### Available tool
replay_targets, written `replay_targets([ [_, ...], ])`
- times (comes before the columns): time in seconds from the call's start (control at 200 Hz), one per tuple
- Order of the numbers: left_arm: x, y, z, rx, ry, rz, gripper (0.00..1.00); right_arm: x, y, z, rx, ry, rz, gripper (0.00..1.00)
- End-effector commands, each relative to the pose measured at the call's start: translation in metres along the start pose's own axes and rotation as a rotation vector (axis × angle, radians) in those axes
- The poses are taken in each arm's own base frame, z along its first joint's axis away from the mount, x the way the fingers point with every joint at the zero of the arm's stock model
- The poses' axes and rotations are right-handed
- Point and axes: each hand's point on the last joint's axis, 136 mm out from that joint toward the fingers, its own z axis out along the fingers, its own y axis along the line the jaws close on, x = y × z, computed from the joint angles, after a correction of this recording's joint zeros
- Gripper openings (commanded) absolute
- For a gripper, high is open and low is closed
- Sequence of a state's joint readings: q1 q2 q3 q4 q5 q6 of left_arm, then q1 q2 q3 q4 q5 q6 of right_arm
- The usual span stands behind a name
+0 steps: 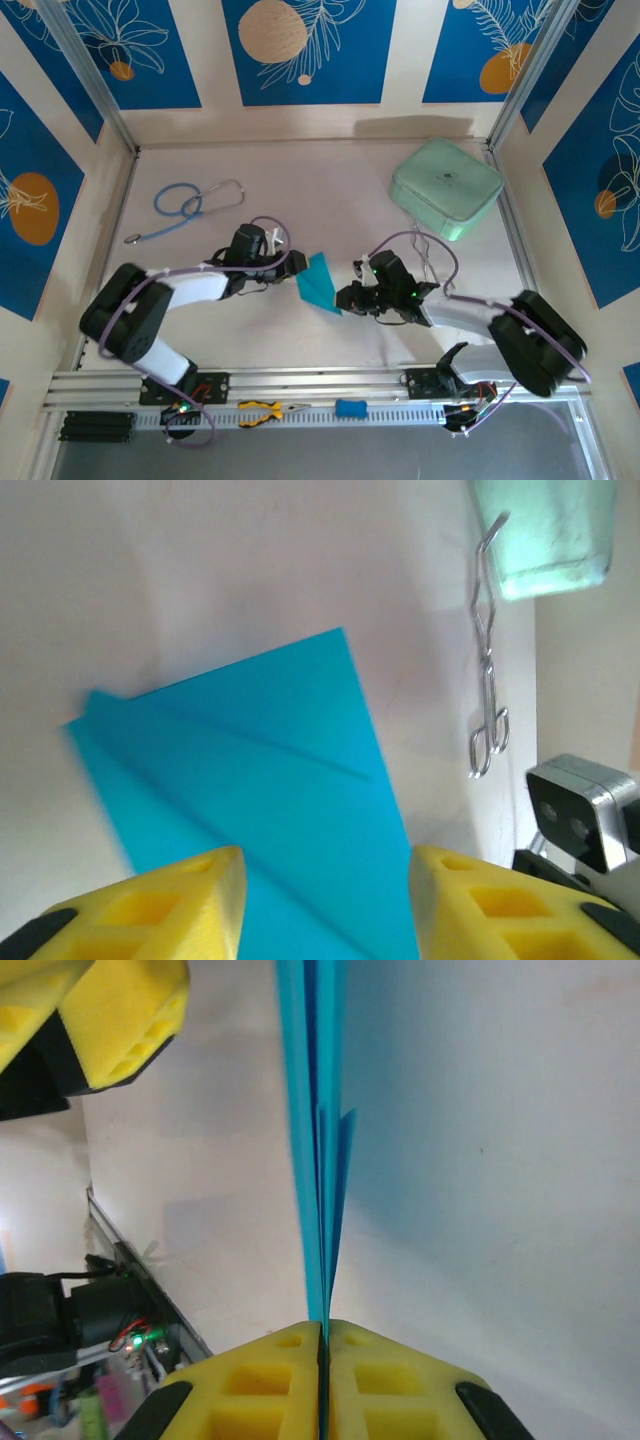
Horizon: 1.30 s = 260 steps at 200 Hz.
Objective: Fold a paper plane with a square sheet of paper (pick it up from the middle)
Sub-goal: Turn over the paper at the center of the table, then move the paper to the center of the table.
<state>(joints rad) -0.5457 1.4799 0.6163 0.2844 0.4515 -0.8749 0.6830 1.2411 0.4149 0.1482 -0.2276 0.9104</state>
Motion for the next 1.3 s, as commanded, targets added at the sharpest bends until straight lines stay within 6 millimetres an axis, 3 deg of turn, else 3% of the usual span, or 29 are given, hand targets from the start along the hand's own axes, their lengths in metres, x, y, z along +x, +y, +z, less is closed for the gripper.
replay_targets([
  [0.0, -0.010, 0.010, -0.030, -0.159, -0.082, 0.082, 0.52, -0.014, 0.002, -0.026, 0.128, -0.087, -0.163, 0.11],
  [0.16, -0.021, 0.013, -0.073, -0.277, -0.206, 0.138, 0.59, -0.032, -0.003, -0.075, 0.410, -0.175, -0.267, 0.10],
  [0.31, -0.024, 0.020, -0.098, -0.346, -0.280, 0.141, 0.60, -0.045, -0.006, -0.113, 0.707, -0.208, -0.403, 0.09],
  [0.43, -0.026, 0.027, -0.113, -0.395, -0.333, 0.126, 0.60, -0.054, -0.010, -0.131, 0.958, -0.224, -0.503, 0.09],
  [0.535, -0.029, 0.034, -0.127, -0.451, -0.380, 0.108, 0.61, -0.059, -0.004, -0.131, 1.114, -0.227, -0.608, 0.09],
  [0.75, -0.029, 0.048, -0.154, -0.538, -0.456, 0.071, 0.63, -0.052, 0.000, -0.090, 1.238, -0.158, -0.740, 0.12],
  [0.96, -0.027, 0.055, -0.171, -0.567, -0.510, 0.049, 0.65, -0.015, -0.013, -0.026, 1.229, 0.049, -0.826, 0.13],
  [1.16, -0.026, 0.058, -0.176, -0.573, -0.525, 0.040, 0.66, 0.028, -0.007, 0.034, 1.032, 0.221, -0.848, 0.18],
  [1.295, -0.027, 0.056, -0.173, -0.555, -0.511, 0.041, 0.66, 0.034, 0.011, 0.048, 0.863, 0.237, -0.741, 0.30],
])
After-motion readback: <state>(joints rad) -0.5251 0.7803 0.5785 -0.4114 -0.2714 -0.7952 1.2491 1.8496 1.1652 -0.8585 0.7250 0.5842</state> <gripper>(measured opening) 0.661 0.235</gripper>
